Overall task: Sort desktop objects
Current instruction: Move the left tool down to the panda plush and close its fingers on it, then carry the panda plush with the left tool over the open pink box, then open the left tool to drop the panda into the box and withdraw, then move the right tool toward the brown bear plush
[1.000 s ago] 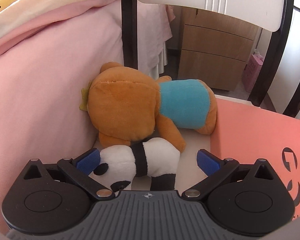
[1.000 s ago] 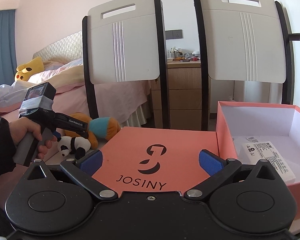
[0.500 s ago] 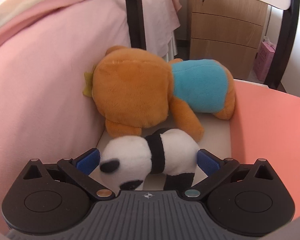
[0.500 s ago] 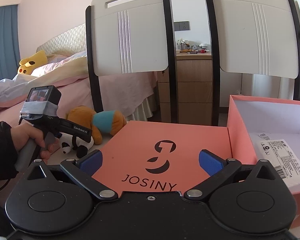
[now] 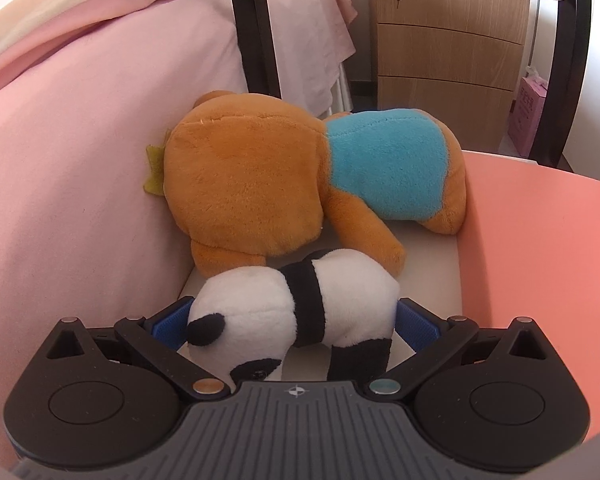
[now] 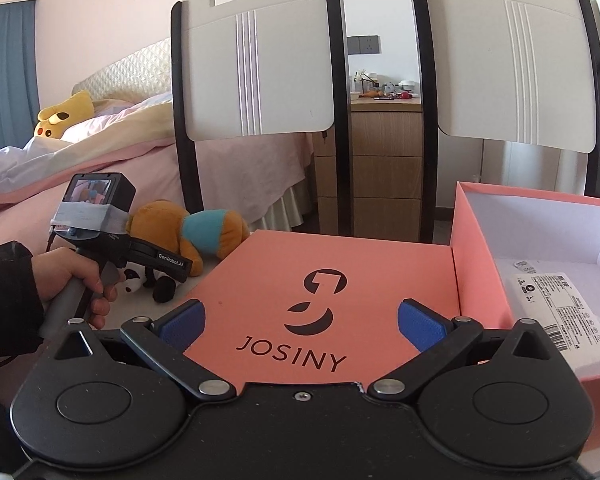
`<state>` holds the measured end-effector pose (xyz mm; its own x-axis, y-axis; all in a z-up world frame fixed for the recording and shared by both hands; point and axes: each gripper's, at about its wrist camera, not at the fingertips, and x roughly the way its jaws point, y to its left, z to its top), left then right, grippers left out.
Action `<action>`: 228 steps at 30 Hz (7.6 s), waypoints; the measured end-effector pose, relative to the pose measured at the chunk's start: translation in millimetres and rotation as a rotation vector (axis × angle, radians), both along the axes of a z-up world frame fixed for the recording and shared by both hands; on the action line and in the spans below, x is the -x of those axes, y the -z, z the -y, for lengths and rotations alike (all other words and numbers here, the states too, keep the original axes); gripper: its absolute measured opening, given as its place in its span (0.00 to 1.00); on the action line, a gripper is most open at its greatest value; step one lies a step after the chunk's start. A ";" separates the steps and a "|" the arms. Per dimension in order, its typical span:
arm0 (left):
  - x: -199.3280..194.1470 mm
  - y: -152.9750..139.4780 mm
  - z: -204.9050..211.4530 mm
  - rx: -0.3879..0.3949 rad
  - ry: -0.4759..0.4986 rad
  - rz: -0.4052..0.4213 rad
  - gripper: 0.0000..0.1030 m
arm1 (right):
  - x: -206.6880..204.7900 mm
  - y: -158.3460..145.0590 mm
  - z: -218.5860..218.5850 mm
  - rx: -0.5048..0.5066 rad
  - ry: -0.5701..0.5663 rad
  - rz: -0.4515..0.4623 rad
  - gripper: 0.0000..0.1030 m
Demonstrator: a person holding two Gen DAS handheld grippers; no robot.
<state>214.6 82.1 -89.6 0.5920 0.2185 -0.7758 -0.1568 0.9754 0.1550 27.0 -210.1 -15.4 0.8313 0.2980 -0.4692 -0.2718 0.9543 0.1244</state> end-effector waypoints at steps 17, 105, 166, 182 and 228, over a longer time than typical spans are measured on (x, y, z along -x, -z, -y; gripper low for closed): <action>18.9 -34.9 -10.3 0.100 0.005 0.034 0.97 | -1.6 4.3 -1.7 0.037 0.002 -0.010 1.00; -32.0 -98.4 399.5 0.243 0.601 0.141 1.00 | 49.0 7.8 52.3 -0.052 -0.033 -0.053 1.00; 168.6 -116.4 62.1 0.244 0.304 0.286 1.00 | -54.1 1.1 -9.0 0.003 0.170 0.035 0.99; 158.7 -113.2 43.7 0.281 0.272 0.266 1.00 | -82.5 10.2 -24.9 -0.004 0.130 0.023 0.99; 192.5 -105.6 9.8 0.287 0.189 0.332 1.00 | -141.8 -18.4 -125.2 0.110 -0.348 0.104 0.99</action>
<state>22.1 72.3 16.0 0.8269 -0.1123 -0.5511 0.0320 0.9877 -0.1533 168.7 -85.0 3.0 0.7342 0.5234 -0.4325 -0.5878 0.8088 -0.0189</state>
